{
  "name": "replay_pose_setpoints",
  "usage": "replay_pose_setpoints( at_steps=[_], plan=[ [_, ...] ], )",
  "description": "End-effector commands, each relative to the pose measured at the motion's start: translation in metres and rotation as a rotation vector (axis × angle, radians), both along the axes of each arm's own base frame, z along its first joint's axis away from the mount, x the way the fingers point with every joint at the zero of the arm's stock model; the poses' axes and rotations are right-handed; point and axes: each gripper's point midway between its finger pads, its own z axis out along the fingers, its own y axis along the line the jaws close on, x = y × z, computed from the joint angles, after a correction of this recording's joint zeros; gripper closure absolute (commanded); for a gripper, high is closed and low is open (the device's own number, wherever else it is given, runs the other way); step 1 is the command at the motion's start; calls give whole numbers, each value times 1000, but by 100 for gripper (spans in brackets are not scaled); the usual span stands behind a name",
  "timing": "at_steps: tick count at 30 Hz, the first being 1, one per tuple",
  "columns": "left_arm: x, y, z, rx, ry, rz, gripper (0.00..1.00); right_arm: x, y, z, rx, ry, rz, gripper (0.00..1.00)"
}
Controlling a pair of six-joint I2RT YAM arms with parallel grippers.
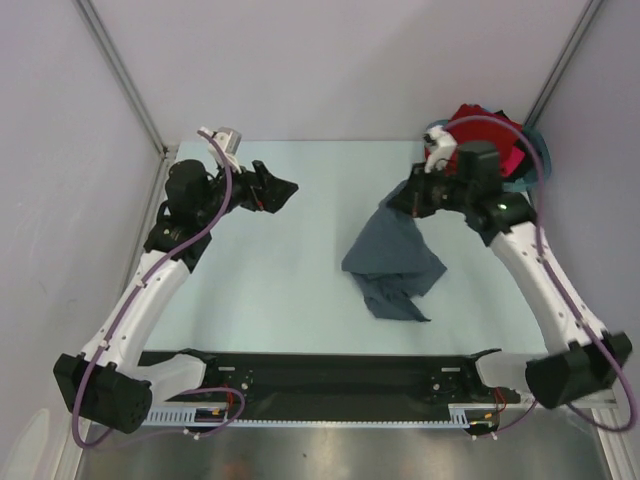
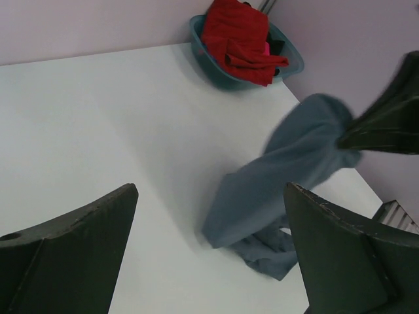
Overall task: Fold and stack the t-shirts
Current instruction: Move the tshirt to the center of the board
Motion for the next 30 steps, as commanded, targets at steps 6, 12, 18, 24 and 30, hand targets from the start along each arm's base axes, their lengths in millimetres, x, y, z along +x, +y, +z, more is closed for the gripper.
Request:
replay_pose_setpoints(
  at_steps=[6, 12, 18, 24, 30],
  plan=[
    [-4, -10, -27, 16, 54, -31, 0, 65, 109, -83, -47, 52, 162, 94],
    [-8, 9, -23, 36, 11, 67, 0, 102, 196, -126, -70, 115, 290, 91],
    [-14, 17, -6, 16, -44, 110, 0, 119, 231, -145, -129, 115, 309, 64],
    [-15, 3, -20, -1, 3, 38, 0, 152, 125, -118, -215, 34, -28, 0],
    [-6, -38, -56, 4, 93, -88, 0, 152, -21, -118, -306, 19, -440, 0]
  ],
)
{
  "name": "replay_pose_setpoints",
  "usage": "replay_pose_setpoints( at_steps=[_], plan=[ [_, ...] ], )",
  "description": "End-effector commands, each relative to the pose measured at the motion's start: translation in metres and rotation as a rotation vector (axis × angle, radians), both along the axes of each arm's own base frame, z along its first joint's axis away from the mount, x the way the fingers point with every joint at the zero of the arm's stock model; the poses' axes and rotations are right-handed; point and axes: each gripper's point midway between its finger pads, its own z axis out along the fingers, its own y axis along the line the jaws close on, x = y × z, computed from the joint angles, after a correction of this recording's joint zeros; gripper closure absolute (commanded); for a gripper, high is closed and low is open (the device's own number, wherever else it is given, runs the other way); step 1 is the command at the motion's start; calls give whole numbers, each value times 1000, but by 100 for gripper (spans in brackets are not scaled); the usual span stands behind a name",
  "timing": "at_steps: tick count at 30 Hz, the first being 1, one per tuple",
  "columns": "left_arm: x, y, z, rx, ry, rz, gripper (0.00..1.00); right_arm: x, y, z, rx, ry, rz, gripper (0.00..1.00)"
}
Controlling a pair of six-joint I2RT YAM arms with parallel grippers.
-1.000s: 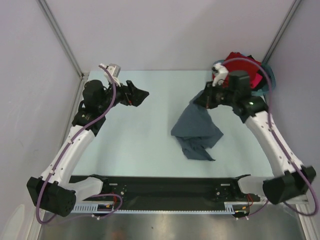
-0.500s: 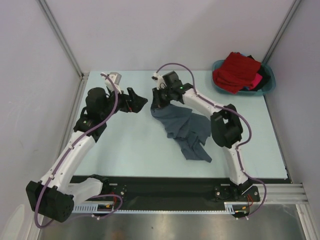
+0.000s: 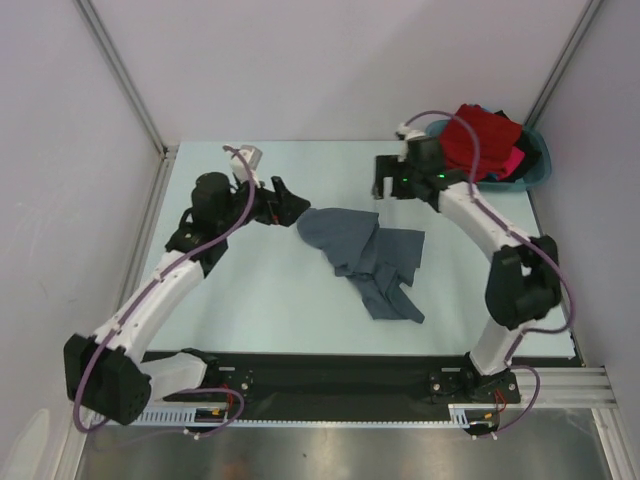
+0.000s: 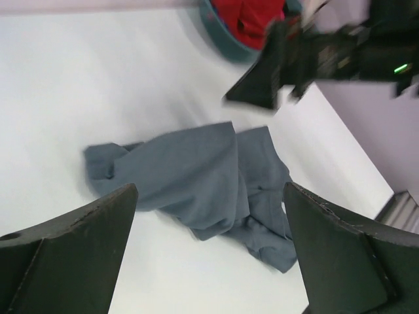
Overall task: Fold and stack the t-shirts
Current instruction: Move the tshirt to the center of the board, then flatten the tshirt out
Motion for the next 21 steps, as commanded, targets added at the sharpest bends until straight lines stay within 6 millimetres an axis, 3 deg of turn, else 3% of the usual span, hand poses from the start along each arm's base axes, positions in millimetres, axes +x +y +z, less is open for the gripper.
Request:
replay_pose_setpoints(
  at_steps=[1, 3, 4, 5, 9, 13, 16, 17, 21],
  plan=[
    [4, -34, -28, -6, 69, -97, 0, 5, -76, 53, -53, -184, -266, 0],
    [7, -53, -41, -5, 83, -124, 0, -3, -105, 46, -55, -174, -328, 0],
    [14, -57, -48, 0, 89, -103, 0, -8, -112, 57, -38, -197, -342, 0],
    [22, -65, -73, 25, 141, -100, 0, -9, -123, 60, -34, -205, -365, 0],
    [38, -101, -109, 85, 207, -120, 0, -19, -141, 61, -27, -206, -387, 0],
    [53, -121, -131, 139, 267, -91, 0, -21, -147, 60, -30, -193, -385, 0],
    [61, -134, -139, 188, 266, -74, 0, -22, -146, 54, -28, -174, -365, 0],
    [66, -139, -133, 199, 243, -63, 0, -22, -146, 53, -27, -174, -363, 0],
    [70, -154, -152, 240, 251, -67, 0, -18, -138, 45, 6, -150, -337, 0]
  ],
)
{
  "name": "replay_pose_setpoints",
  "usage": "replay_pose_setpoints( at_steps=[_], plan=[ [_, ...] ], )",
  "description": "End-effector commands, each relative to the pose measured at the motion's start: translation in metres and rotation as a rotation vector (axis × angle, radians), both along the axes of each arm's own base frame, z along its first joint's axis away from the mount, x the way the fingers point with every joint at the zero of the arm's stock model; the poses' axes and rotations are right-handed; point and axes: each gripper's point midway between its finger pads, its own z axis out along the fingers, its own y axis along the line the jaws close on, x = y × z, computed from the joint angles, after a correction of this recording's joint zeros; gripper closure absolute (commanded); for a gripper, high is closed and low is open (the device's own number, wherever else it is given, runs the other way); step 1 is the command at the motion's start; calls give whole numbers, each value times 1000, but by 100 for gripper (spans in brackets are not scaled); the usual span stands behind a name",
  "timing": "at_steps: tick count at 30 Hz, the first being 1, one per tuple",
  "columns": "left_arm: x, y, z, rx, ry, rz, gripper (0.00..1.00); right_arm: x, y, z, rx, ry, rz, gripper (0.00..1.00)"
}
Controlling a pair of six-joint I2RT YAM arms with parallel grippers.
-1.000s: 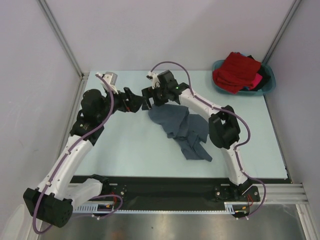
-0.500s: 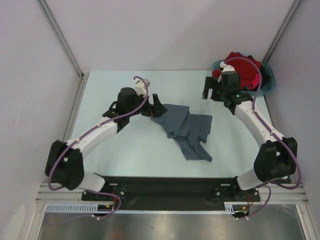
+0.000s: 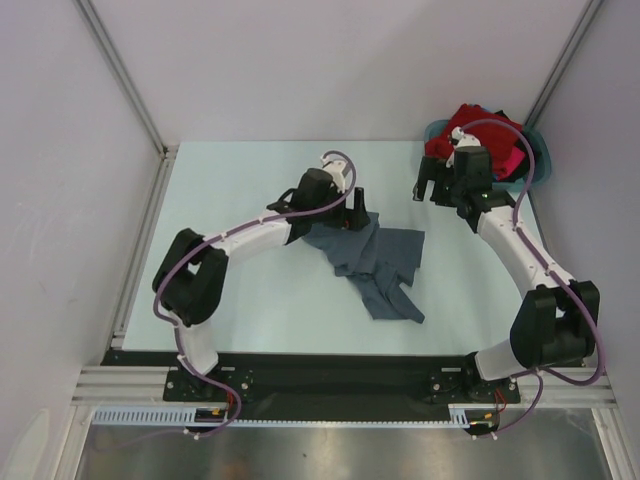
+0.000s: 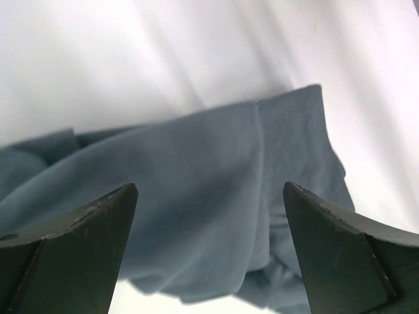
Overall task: Fold and stack the t-shirts
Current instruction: Flatten the tshirt out
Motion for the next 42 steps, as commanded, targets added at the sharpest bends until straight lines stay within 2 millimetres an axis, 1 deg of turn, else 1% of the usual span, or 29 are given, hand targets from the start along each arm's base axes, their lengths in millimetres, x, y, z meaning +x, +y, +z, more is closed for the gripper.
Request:
replay_pose_setpoints(
  at_steps=[1, 3, 4, 5, 6, 7, 9, 11, 12, 13, 14, 15, 16, 20, 24, 25, 26, 27, 29, 31, 32, 34, 35, 37, 38, 39, 40, 41, 42],
  plan=[
    [12, -16, 1, 29, -55, 10, 0, 5, 10, 0, 37, -4, 49, 0],
    [8, -27, -6, 54, -67, -19, 2, 7, 11, 0, 38, 4, 55, 0],
    [7, -29, -10, 65, -67, -20, 7, 7, 11, -2, 36, 14, 57, 0],
    [4, -34, -21, 79, -56, -33, 10, 7, 11, -4, 33, 19, 54, 0],
    [2, -36, -25, 82, -49, -39, 13, 7, 10, -3, 32, 20, 52, 0],
    [-1, -38, -32, 86, -34, -47, 19, 7, 10, -3, 30, 21, 50, 0],
    [-7, -41, -45, 96, -6, -54, 23, 6, 10, -2, 29, 23, 49, 0],
    [-12, -42, -53, 106, 4, -54, 29, 4, 9, -1, 24, 25, 46, 0],
    [-12, -42, -54, 111, 0, -51, 34, 4, 8, 0, 24, 23, 43, 0],
    [-12, -41, -55, 119, 0, -47, 47, 3, 7, 1, 22, 23, 41, 0],
    [-11, -40, -57, 129, -3, -41, 55, 3, 7, 1, 19, 21, 39, 0],
    [-10, -40, -55, 129, -9, -38, 67, 3, 6, 3, 18, 18, 39, 0],
    [-10, -38, -54, 134, -9, -33, 99, 3, 6, 2, 18, 21, 38, 0],
    [-10, -38, -40, 131, -33, -43, 100, 0, 5, 0, 13, 26, 37, 0],
    [-13, -34, -17, 122, -66, -50, 100, 1, 6, -2, 12, 34, 35, 0],
    [-15, -32, -2, 105, -86, -49, 100, 1, 4, -4, 8, 44, 33, 0],
    [-16, -31, 5, 99, -99, -50, 100, 1, 5, -6, 8, 50, 32, 0],
    [-19, -27, 7, 103, -99, -51, 100, 2, 4, -4, 9, 50, 30, 0],
    [-27, -20, 27, 86, -131, -55, 100, 0, 3, -9, 5, 68, 23, 0],
    [-33, -11, 36, 89, -143, -50, 100, -2, -1, -11, -5, 79, -5, 0],
    [-37, -5, 48, 82, -165, -45, 100, -3, -2, -9, -4, 79, -11, 0],
    [-40, 5, 52, 98, -176, -27, 100, -7, -4, -10, -7, 86, -20, 0],
    [-46, 10, 59, 93, -184, -27, 100, -10, -3, -5, -6, 71, -22, 0],
    [-49, 22, 59, 116, -187, 1, 100, -13, -4, -5, -5, 69, -25, 0],
    [-51, 29, 55, 130, -181, 16, 100, -15, -3, -1, 0, 64, -20, 0],
    [-55, 35, 62, 123, -191, 25, 100, -17, 0, -1, -3, 68, -11, 1],
    [-58, 39, 63, 120, -188, 38, 100, -20, 1, -2, -8, 77, -2, 0],
    [-61, 48, 53, 140, -173, 54, 100, -23, 3, -3, -13, 85, 3, 0],
    [-63, 53, 52, 140, -174, 68, 100, -26, 1, -3, -27, 89, -4, 0]
  ],
)
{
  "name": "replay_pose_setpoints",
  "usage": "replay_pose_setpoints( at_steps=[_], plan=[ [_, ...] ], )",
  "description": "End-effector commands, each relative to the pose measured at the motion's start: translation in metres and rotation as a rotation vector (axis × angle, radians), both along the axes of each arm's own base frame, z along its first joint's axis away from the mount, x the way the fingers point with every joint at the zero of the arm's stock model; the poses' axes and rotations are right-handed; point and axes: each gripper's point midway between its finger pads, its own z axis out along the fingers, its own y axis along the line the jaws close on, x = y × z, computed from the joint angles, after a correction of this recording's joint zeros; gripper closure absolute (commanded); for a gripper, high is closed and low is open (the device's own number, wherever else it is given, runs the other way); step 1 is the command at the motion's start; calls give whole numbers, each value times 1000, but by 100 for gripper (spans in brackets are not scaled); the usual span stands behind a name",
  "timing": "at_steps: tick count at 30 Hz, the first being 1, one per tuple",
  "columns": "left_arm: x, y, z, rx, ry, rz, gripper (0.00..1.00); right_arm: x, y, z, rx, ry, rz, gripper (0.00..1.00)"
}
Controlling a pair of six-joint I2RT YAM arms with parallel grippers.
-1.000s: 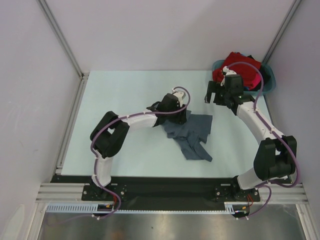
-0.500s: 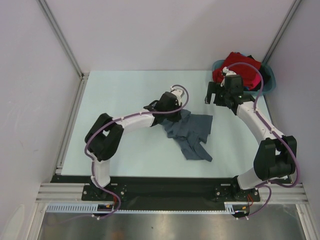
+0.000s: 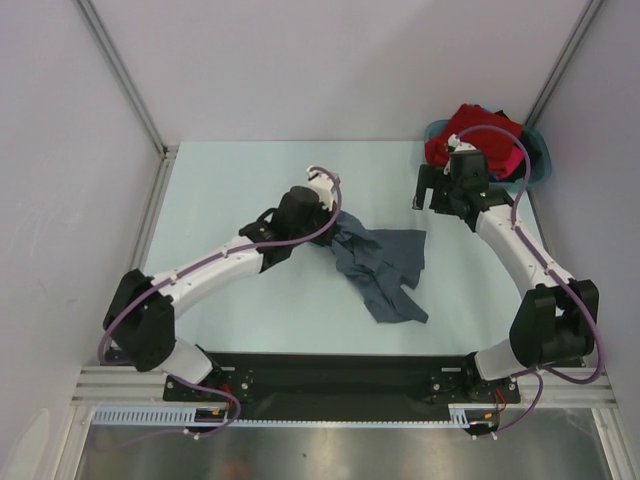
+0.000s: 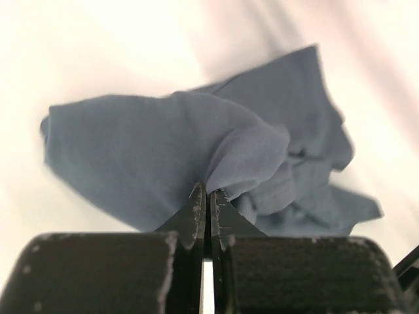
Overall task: Fold and stack the t-shirts
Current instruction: Flatten the tshirt out
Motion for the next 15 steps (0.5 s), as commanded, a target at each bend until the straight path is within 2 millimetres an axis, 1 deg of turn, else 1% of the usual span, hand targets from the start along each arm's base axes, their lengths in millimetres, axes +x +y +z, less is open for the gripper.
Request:
replay_pose_setpoints(
  at_steps=[1, 2, 3, 4, 5, 6, 8, 12, 13, 14, 15],
  plan=[
    [-10, 28, 1, 20, -10, 66, 100, -13, 3, 17, -24, -26, 3, 0],
    [-11, 38, -7, 33, 4, 89, 100, -17, 3, 9, -31, -10, 7, 0],
    [-14, 45, -12, 47, 18, 100, 100, -20, 6, 8, -19, -11, 18, 0],
    [-17, 52, -11, 47, 20, 116, 100, -23, 8, 4, -12, -3, 32, 0],
    [-19, 64, -23, 71, 43, 144, 99, -25, 11, 1, -3, 2, 38, 0],
    [-22, 75, -30, 100, 61, 174, 100, -28, 13, -7, 3, 21, 41, 0],
    [-30, 94, -37, 106, 84, 229, 100, -31, 17, -15, 10, 48, 50, 0],
    [-43, 125, -43, 84, 134, 360, 100, -45, 32, -37, 32, 129, 57, 1],
    [-45, 131, -43, 67, 141, 408, 99, -51, 35, -47, 44, 158, 56, 1],
    [-48, 141, -49, 73, 148, 449, 100, -56, 44, -52, 60, 173, 81, 2],
    [-52, 151, -46, 65, 147, 485, 100, -58, 48, -57, 71, 180, 91, 2]
  ],
)
